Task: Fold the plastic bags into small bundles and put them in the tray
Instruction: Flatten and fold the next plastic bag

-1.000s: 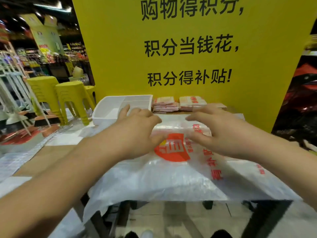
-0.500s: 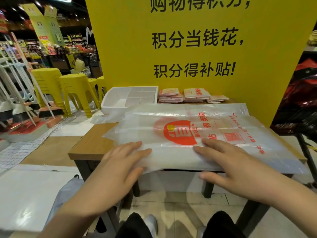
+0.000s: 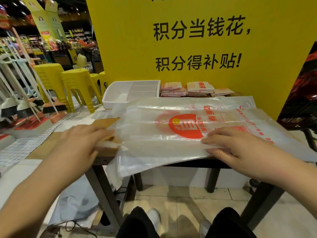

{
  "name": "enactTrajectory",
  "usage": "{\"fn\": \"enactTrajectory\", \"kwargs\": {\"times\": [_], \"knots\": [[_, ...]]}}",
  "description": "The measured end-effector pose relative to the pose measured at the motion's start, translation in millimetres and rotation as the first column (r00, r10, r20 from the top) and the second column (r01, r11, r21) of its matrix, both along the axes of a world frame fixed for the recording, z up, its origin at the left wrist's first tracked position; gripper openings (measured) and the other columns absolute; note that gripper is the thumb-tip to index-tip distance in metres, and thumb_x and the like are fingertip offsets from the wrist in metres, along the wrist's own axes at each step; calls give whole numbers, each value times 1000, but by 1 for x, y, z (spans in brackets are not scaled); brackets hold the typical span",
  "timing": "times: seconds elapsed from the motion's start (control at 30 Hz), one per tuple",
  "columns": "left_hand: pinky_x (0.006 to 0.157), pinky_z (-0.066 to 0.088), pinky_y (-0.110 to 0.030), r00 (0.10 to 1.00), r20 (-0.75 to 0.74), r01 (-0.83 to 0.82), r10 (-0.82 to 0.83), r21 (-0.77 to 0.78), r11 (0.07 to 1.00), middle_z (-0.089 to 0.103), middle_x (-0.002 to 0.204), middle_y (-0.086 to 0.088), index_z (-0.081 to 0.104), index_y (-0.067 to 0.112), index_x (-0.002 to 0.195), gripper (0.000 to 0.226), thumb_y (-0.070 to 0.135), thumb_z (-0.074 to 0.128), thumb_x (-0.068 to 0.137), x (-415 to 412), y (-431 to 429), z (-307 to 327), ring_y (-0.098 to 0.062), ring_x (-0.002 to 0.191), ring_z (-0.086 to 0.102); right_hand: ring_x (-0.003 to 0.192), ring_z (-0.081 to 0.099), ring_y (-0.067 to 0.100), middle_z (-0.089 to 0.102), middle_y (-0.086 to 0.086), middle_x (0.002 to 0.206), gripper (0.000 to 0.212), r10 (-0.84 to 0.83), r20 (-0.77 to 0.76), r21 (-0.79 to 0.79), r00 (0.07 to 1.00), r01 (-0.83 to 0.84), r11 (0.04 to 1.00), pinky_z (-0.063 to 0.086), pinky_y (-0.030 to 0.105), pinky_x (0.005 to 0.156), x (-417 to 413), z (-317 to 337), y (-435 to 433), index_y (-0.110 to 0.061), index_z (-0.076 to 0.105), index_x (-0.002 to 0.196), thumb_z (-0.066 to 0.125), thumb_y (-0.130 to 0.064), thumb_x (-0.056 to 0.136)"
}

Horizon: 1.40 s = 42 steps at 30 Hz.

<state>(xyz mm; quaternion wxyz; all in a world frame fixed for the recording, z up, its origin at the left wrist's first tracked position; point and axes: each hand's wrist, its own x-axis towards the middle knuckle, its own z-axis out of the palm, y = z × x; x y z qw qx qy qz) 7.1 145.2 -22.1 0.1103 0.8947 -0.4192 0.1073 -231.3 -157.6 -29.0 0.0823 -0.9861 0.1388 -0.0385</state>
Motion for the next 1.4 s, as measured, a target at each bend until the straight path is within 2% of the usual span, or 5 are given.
{"fn": "enactTrajectory", "kwargs": {"times": [0.13, 0.47, 0.77, 1.03, 1.4], "knots": [[120, 7, -32, 961, -74, 270, -267, 41, 962, 16, 156, 28, 19, 50, 152, 75, 72, 37, 83, -50, -23, 3, 0, 147, 11, 119, 49, 4, 49, -23, 130, 56, 20, 21, -51, 1000, -19, 999, 46, 30, 98, 7, 3, 5, -44, 56, 132, 23, -63, 91], [63, 38, -14, 949, -169, 288, -265, 126, 949, 60, 87, 14, 62, 31, 97, 7, 32, 56, 98, -21, -89, 26, -6, 81, 55, 91, 57, 2, 65, -23, 108, 34, -12, -62, -89, 998, 7, 996, 50, 31, 81, 26, 37, -19, -38, 62, 111, 50, -63, 91], [97, 46, -31, 879, -463, 273, -115, 291, 917, 75, 95, 17, 59, 42, 120, 26, 38, 64, 94, 39, -74, 70, 4, 94, 67, 120, 55, 18, 61, -6, 134, 82, -227, -203, -41, 953, 223, 974, 43, 35, 102, 38, 59, -57, -27, 47, 145, 67, -69, 77], [118, 24, -53, 956, 280, 79, -91, 54, 995, 40, 152, -6, 32, 26, 152, 63, 17, 56, 94, 9, -86, 22, -30, 141, 33, 117, 56, 17, 64, -13, 124, 78, -284, -137, -217, 949, 251, 943, 33, 42, 114, 49, 52, -72, -41, 53, 130, 61, -85, 66], [122, -13, -42, 950, -80, 312, -301, 213, 926, -13, 165, 14, -6, 44, 156, 69, 64, -7, 90, -62, -121, -35, -7, 151, -17, 140, 37, 25, 38, 0, 154, 48, -232, -12, -378, 973, 210, 901, 25, 43, 117, 36, 10, -49, -31, 40, 146, 44, -44, 100]]}}
